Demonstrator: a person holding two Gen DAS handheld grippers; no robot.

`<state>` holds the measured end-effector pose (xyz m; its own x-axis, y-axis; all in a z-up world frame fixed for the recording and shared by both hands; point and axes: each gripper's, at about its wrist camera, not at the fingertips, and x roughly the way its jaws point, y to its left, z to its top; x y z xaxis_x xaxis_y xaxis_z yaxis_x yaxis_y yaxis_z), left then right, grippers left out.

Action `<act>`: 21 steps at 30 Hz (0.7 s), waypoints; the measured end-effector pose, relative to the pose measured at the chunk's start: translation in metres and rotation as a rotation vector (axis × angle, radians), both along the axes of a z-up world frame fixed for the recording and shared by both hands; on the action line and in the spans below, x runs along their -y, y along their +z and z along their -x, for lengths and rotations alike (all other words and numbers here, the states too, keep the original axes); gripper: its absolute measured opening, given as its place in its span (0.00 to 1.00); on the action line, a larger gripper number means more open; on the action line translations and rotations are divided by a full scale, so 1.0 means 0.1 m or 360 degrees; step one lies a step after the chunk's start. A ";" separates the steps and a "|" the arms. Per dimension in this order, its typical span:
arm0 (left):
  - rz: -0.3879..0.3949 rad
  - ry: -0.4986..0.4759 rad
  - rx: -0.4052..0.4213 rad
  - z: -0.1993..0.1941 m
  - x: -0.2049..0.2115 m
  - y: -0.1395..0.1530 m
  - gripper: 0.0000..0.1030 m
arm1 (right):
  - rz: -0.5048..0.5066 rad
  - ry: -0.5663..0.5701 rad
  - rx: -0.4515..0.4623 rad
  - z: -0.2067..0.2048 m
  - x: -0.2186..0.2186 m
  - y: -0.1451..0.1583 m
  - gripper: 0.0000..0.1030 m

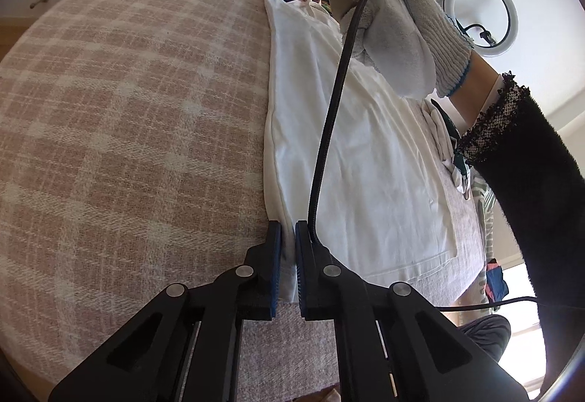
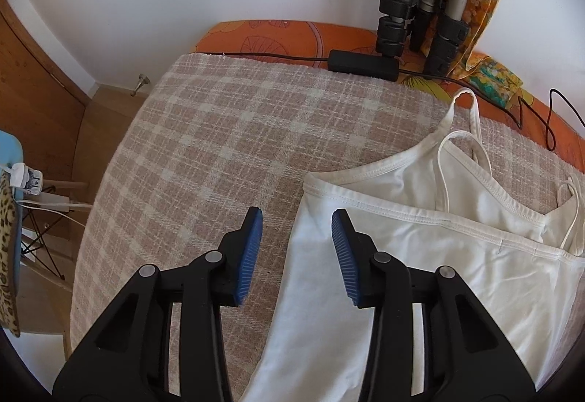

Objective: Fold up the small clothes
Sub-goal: 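Grasp one side edge of the white slip with both tools, strap end and hem end, then fold the held side edge over toward the slip's center, then open both tools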

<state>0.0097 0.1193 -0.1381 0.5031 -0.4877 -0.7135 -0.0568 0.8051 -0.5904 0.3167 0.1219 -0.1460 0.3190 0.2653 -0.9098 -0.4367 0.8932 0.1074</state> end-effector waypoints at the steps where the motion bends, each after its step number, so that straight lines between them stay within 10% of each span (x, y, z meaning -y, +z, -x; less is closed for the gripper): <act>1: 0.0004 0.0001 -0.0002 0.00 0.00 0.00 0.06 | 0.0023 -0.0005 -0.0001 -0.02 -0.02 -0.03 0.39; 16: -0.0167 0.0027 0.0053 0.05 0.04 0.09 0.04 | 0.0161 0.0037 0.0072 -0.12 -0.11 -0.21 0.06; 21: -0.0340 0.0004 0.0066 0.08 0.10 0.10 0.22 | 0.0118 0.0038 0.0070 -0.09 -0.04 -0.19 0.06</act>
